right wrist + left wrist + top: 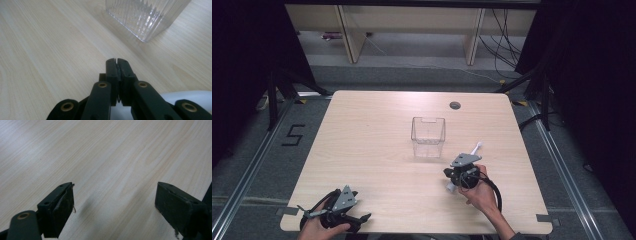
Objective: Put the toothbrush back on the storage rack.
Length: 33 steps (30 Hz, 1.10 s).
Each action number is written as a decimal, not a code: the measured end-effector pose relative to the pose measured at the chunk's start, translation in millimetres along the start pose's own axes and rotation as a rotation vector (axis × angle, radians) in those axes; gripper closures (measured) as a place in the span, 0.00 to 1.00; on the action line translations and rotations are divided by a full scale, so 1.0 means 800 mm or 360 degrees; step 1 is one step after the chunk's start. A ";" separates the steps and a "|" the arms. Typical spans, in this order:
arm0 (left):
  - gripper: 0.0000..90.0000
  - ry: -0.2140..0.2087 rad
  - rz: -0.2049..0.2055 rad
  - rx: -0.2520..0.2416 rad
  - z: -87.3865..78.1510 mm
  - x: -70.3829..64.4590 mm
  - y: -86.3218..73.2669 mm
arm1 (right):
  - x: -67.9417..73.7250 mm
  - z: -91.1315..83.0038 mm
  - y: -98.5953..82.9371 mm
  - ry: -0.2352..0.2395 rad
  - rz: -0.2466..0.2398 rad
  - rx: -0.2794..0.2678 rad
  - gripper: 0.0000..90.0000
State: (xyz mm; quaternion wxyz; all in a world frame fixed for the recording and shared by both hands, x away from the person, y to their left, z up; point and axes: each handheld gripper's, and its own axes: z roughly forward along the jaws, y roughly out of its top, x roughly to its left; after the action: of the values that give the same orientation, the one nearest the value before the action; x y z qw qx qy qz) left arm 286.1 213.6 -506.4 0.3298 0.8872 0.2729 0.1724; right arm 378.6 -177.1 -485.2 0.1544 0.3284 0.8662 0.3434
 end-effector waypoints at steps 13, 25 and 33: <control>0.17 -0.0013 -0.0011 -0.0007 0.000 -0.002 0.000 | 0.004 0.010 0.001 0.0019 -0.0073 0.0050 1.00; 0.17 -0.0012 -0.0004 -0.0009 0.000 -0.002 0.001 | 0.007 0.015 -0.002 0.0049 -0.0096 0.0037 1.00; 0.17 -0.0018 -0.0003 -0.0007 0.000 -0.002 0.002 | 0.005 0.014 -0.004 0.0079 -0.0102 0.0083 1.00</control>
State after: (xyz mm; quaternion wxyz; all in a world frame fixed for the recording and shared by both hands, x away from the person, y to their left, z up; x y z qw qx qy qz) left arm 285.3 211.5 -505.5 0.3333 0.8872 0.2715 0.1677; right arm 379.8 -170.3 -495.7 0.1353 0.2958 0.8885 0.3236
